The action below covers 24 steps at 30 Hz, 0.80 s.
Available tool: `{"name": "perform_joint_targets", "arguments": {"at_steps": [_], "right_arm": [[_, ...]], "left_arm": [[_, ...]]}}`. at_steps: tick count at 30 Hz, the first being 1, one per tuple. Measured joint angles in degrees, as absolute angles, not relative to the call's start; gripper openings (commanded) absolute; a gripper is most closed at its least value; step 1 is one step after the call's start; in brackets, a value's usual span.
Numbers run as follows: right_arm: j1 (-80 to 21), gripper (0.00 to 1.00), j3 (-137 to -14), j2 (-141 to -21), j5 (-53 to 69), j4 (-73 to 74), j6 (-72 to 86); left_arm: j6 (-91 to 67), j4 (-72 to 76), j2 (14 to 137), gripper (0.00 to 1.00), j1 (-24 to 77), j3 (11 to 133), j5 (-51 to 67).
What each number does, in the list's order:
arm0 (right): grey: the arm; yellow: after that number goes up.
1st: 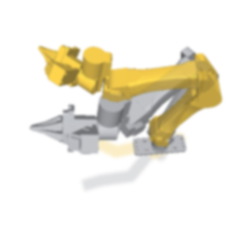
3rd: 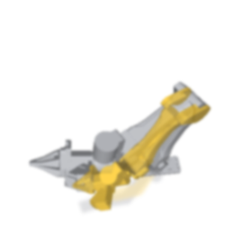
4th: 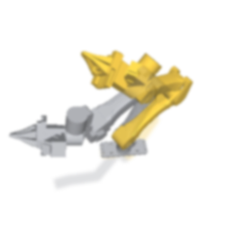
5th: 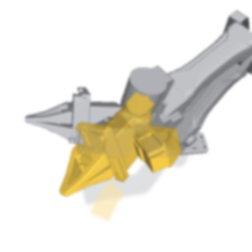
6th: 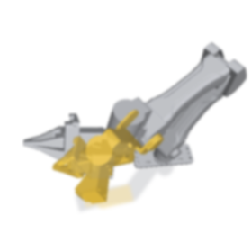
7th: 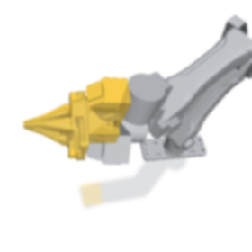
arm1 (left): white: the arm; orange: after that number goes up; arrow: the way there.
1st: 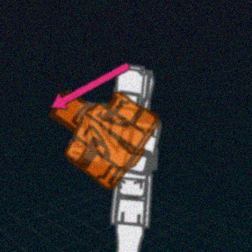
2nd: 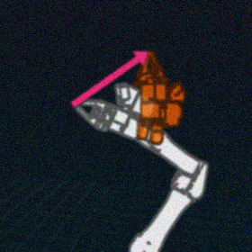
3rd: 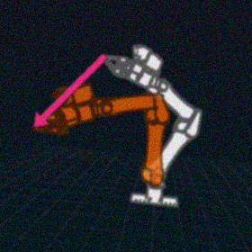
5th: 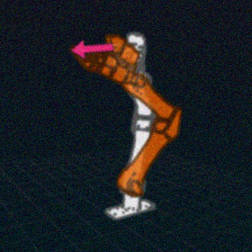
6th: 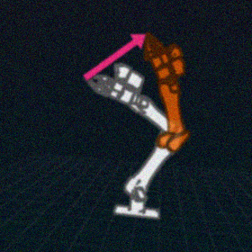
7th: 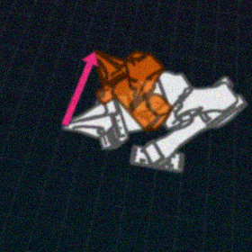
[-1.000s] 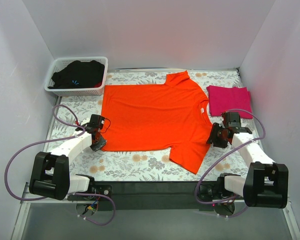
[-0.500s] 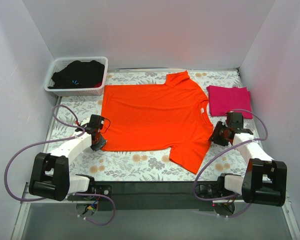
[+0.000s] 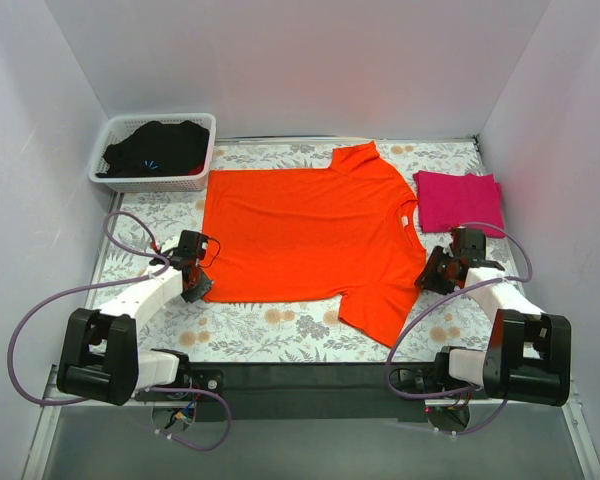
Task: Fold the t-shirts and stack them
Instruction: Fold the tshirt
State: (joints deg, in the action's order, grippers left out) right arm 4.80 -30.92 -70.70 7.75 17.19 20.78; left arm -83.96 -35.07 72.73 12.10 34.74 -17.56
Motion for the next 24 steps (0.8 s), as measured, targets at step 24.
{"name": "perform_joint_targets", "arguments": {"at_steps": [24], "right_arm": [[6.3, 0.01, -35.1, -66.7, 6.8, 25.3, 19.6]], "left_arm": [[-85.8, -37.9, 66.2, 0.09, 9.1, 34.7, -17.2]]}}
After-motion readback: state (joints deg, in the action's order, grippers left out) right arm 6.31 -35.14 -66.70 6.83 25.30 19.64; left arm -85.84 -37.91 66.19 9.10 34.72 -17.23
